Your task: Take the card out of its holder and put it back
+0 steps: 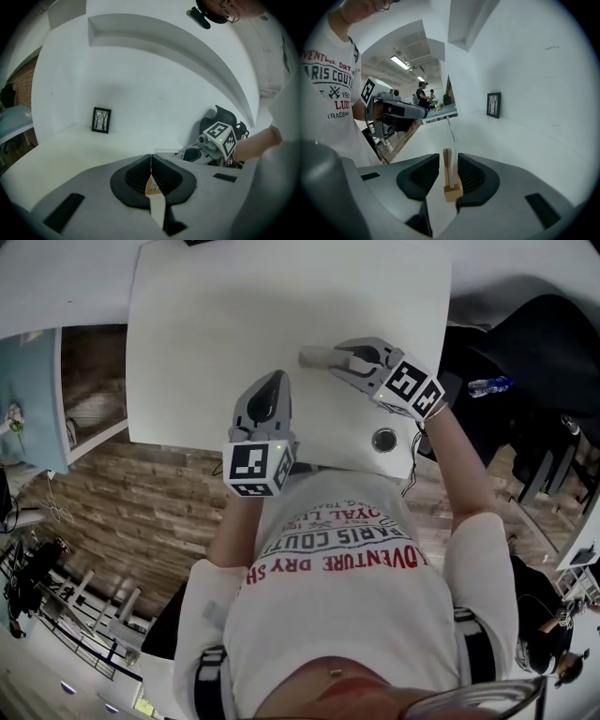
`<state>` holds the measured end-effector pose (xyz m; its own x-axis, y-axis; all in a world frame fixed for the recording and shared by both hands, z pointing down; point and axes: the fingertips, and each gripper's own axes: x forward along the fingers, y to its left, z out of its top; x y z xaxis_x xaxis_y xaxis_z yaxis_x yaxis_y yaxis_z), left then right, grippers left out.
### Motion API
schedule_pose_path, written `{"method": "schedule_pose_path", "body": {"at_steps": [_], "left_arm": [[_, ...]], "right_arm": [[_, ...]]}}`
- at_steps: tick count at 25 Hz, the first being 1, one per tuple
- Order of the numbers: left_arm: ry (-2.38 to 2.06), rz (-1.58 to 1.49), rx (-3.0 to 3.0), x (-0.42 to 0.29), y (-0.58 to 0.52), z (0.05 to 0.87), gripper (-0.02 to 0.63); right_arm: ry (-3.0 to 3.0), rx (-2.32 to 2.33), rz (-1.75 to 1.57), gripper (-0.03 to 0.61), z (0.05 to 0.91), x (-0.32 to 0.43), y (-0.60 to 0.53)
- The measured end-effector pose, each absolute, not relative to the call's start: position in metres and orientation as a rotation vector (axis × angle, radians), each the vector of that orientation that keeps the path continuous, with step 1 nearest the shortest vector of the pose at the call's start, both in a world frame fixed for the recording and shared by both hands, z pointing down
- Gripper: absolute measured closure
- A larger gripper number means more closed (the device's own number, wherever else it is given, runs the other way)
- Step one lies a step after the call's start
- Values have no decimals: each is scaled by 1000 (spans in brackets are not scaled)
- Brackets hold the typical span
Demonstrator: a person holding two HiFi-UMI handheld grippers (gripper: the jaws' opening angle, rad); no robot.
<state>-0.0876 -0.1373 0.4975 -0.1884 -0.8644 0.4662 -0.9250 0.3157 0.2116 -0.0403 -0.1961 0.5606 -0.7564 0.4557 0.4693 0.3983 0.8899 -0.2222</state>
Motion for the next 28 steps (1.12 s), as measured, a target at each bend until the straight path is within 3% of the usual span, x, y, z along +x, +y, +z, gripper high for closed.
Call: {"method": "schedule_pose_path", "body": {"at_steps": [6,28], "left_arm": [[-2107,148,1548,-97,-135,496,589],[-2092,129,1626,-86,-129,480,589]], "right_arm": [[-2506,-690,124,531,559,-44,-195],[-2611,-692,64,543,503,-44,-197]]}}
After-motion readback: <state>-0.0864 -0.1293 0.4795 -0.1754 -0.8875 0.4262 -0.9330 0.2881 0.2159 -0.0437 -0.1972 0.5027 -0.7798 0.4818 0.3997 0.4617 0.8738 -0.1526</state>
